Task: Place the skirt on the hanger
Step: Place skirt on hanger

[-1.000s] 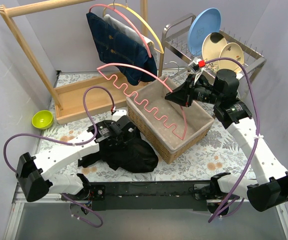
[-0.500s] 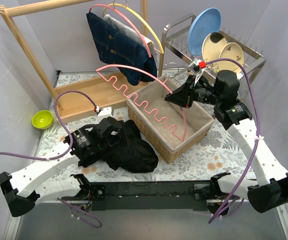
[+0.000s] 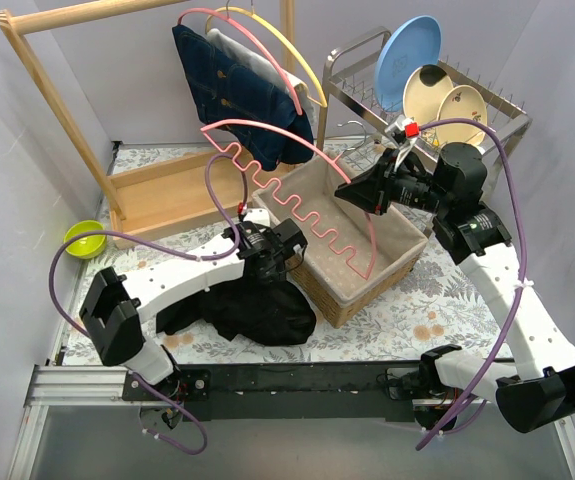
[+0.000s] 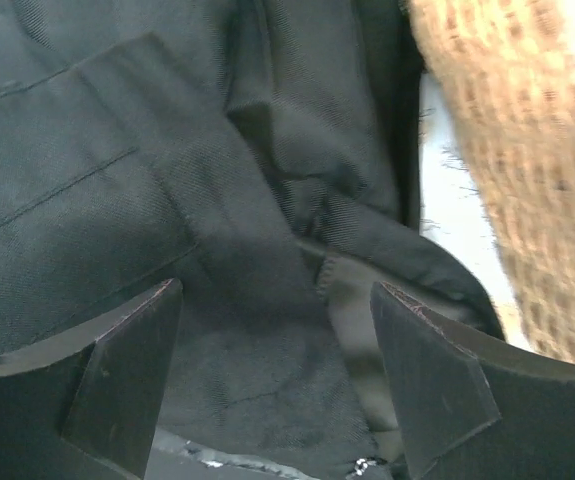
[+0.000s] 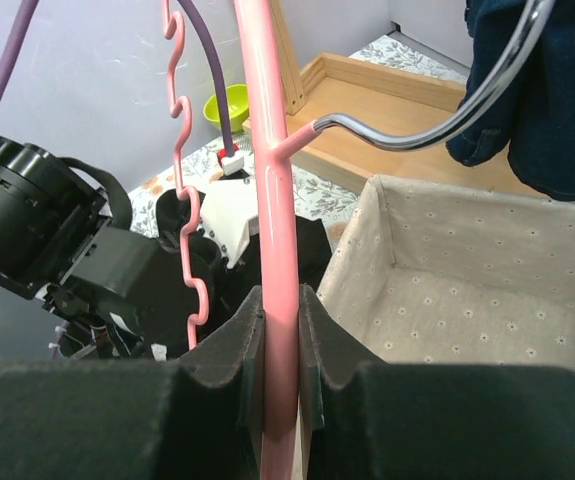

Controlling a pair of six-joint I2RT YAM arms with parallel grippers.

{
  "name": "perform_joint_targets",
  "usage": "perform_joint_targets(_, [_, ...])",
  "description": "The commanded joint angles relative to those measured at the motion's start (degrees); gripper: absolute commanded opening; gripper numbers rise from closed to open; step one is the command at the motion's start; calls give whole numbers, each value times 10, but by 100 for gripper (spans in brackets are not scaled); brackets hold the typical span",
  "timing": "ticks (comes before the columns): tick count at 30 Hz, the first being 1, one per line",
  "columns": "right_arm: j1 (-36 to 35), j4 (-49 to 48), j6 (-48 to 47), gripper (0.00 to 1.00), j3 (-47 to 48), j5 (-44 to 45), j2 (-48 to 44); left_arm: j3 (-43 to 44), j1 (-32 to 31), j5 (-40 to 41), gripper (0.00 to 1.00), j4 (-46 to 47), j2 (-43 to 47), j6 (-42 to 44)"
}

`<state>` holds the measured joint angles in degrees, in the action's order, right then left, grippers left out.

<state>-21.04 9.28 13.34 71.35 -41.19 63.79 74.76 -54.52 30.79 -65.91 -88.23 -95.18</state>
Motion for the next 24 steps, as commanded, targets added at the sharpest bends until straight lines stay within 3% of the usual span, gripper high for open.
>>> perform_joint_targets(1, [4, -26, -2, 1, 3, 4, -17, 34, -5, 50, 75, -43, -37, -38])
perform_joint_targets(9, [4, -31, 3, 1, -10, -6, -24, 53, -7, 93, 68, -101, -111, -47])
perform_joint_targets(15, [4, -35, 5, 1, -10, -8, -21, 57, -15, 96, 56, -135, -73, -41])
perform_joint_targets(18, [4, -36, 7, 1, -11, -8, -21, 46, -15, 77, 43, -135, -33, -26])
perform_joint_targets(20, [4, -37, 9, 1, -12, -9, -21, 26, -15, 68, 29, -136, -13, -21])
perform_joint_targets(24, [4, -39, 12, 1, -11, -11, -20, -15, -15, 44, 19, -135, 39, -27])
